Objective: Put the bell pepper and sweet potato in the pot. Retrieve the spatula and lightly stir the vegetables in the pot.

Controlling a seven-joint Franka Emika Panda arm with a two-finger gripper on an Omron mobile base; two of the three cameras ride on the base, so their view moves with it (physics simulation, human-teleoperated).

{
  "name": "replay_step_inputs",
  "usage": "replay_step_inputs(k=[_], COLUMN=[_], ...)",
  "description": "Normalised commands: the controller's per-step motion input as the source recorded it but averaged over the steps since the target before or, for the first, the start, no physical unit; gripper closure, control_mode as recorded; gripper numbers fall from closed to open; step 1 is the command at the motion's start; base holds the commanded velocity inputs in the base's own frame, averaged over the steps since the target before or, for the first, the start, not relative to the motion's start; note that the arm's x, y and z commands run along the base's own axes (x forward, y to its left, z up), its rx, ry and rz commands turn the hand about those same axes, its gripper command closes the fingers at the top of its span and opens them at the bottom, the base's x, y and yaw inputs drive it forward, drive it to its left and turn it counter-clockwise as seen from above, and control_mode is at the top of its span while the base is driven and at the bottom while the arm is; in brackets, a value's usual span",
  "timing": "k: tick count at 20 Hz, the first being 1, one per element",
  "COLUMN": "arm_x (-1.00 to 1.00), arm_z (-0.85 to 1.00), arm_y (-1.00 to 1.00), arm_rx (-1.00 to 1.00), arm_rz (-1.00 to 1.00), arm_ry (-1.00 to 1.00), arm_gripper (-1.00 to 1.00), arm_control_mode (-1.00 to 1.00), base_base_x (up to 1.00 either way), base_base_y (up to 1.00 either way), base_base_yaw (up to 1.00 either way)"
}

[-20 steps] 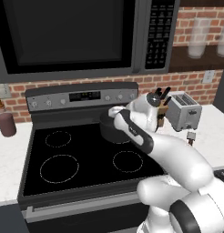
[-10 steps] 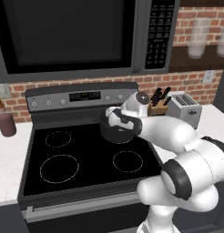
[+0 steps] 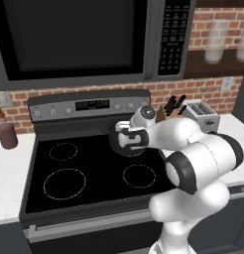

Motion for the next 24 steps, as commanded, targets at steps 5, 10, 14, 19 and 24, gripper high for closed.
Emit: replay_step_inputs(k=[5,10,14,19,24], arm_x=[0.31,0.01,-0.16,-0.30,-0.98], arm_z=[-0.07,0.08,0.36,0.65,1.00], arm_y=[-0.16,-0.07,-0.18,-0.31,-0.41], arm_rx=[-0.02,0.00,0.00,0.00,0.04], arm_rz=[-0.05,-0.02,0.00,0.00,0.00], arm_ry=[0.00,0.00,0.00,0.00,0.00], arm_gripper=[-1.00,-1.00,-1.00,-1.00,-1.00], arm_control_mode=[-1.00,-1.00,-1.00,-1.00,-1.00], base_base_x=[0.00,0.00,0.00,0.00,0.00], base_base_y=[0.00,0.00,0.00,0.00,0.00], base_base_yaw=[0.00,0.00,0.00,0.00,0.00])
